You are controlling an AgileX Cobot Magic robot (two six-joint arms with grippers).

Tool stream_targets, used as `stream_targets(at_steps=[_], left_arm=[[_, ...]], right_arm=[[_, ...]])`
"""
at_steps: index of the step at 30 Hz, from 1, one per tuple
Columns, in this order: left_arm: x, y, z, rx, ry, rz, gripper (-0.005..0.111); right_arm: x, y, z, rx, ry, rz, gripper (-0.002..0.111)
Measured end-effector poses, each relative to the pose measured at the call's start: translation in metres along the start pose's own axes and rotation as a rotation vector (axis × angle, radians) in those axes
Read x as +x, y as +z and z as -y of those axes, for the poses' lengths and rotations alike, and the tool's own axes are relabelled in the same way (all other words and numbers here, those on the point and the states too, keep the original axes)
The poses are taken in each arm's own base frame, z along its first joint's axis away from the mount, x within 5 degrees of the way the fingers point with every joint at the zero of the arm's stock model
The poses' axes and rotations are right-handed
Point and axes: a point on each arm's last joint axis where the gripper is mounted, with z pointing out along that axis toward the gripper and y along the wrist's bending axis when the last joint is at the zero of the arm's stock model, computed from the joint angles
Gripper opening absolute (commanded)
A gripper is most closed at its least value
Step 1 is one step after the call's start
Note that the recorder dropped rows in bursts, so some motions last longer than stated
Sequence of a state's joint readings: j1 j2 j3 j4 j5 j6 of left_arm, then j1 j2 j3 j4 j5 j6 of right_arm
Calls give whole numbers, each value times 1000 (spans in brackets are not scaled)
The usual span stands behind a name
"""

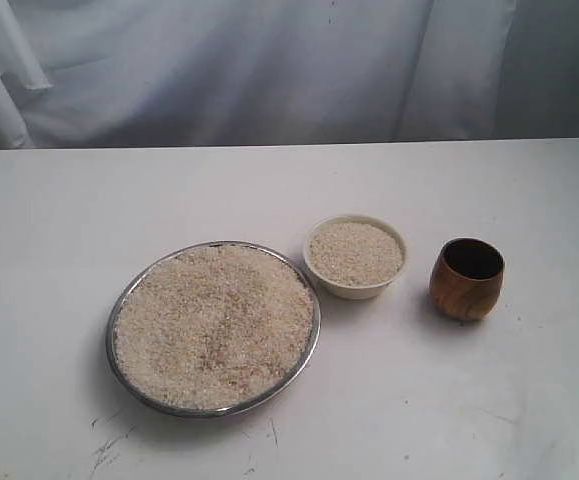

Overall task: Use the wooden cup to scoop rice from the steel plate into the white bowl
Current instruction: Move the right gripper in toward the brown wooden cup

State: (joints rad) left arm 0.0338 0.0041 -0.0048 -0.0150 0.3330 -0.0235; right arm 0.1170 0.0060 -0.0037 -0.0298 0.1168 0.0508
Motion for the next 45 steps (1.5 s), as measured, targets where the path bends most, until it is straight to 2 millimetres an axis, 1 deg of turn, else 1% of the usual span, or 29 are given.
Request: stream_targets(at_steps=[1, 2, 3, 4, 5, 6, 9, 10, 11, 12, 13, 14, 15, 17, 19, 21, 22, 24, 26, 27, 29, 32, 34, 37, 39, 42, 45], left_arm=[[0, 0, 0, 0, 0, 0, 0], [0, 0, 0, 0, 0, 0, 0], [0, 0, 0, 0, 0, 0, 0], [0, 0, 0, 0, 0, 0, 0], [0, 0, 0, 0, 0, 0, 0], [0, 0, 0, 0, 0, 0, 0], [0, 0, 0, 0, 0, 0, 0], [0, 0, 0, 0, 0, 0, 0], [0, 0, 0, 0, 0, 0, 0], [0, 0, 0, 0, 0, 0, 0], [0, 0, 0, 0, 0, 0, 0], [0, 0, 0, 0, 0, 0, 0], [0, 0, 0, 0, 0, 0, 0], [0, 0, 0, 0, 0, 0, 0], [0, 0, 0, 0, 0, 0, 0], [0, 0, 0, 0, 0, 0, 0], [0, 0, 0, 0, 0, 0, 0], [0, 0, 0, 0, 0, 0, 0], [0, 0, 0, 0, 0, 0, 0], [0, 0, 0, 0, 0, 0, 0], [0, 0, 0, 0, 0, 0, 0], [0, 0, 0, 0, 0, 0, 0], [0, 0, 0, 0, 0, 0, 0], [0, 0, 0, 0, 0, 0, 0], [0, 0, 0, 0, 0, 0, 0], [0, 0, 0, 0, 0, 0, 0], [0, 0, 0, 0, 0, 0, 0]], right_arm=[[-5, 0, 0, -4, 26, 58, 1], [-19, -2, -1, -19, 125, 207, 1], [-24, -3, 0, -26, 174, 265, 1], [-35, -7, 1, -40, 272, 399, 1], [-40, -9, 2, -47, 307, 455, 1], [-46, -13, 4, -56, 380, 532, 1], [-49, -15, 7, -64, 492, 578, 0], [-53, -16, 8, -60, 503, 589, 0], [-66, -16, 9, -39, 469, 598, 0], [-80, -16, 9, -12, 400, 596, 0], [-104, -12, 8, 15, 307, 584, 0], [-123, -8, 7, 31, 251, 573, 0], [-148, 2, 6, 46, 193, 557, 0], [-174, 20, 6, 56, 152, 535, 0], [-192, 45, 4, 61, 114, 495, 0], [-199, 71, 3, 61, 77, 439, 0], [-199, 83, 3, 60, 55, 411, 0], [-191, 111, 0, 50, 1, 329, 0], [-175, 134, -3, 32, -31, 245, 0], [-166, 142, -6, 18, -42, 211, 0], [-143, 150, -10, -1, -53, 171, 0], [-107, 146, -19, -38, -50, 170, 0], [-79, 138, -24, -66, -52, 145, 0], [-42, 129, -27, -93, -62, 61, 0], [-21, 124, -26, -98, -69, 2, 0], [-3, 122, -27, -107, -71, -50, 0], [3, 123, -29, -133, -45, -65, 0]])
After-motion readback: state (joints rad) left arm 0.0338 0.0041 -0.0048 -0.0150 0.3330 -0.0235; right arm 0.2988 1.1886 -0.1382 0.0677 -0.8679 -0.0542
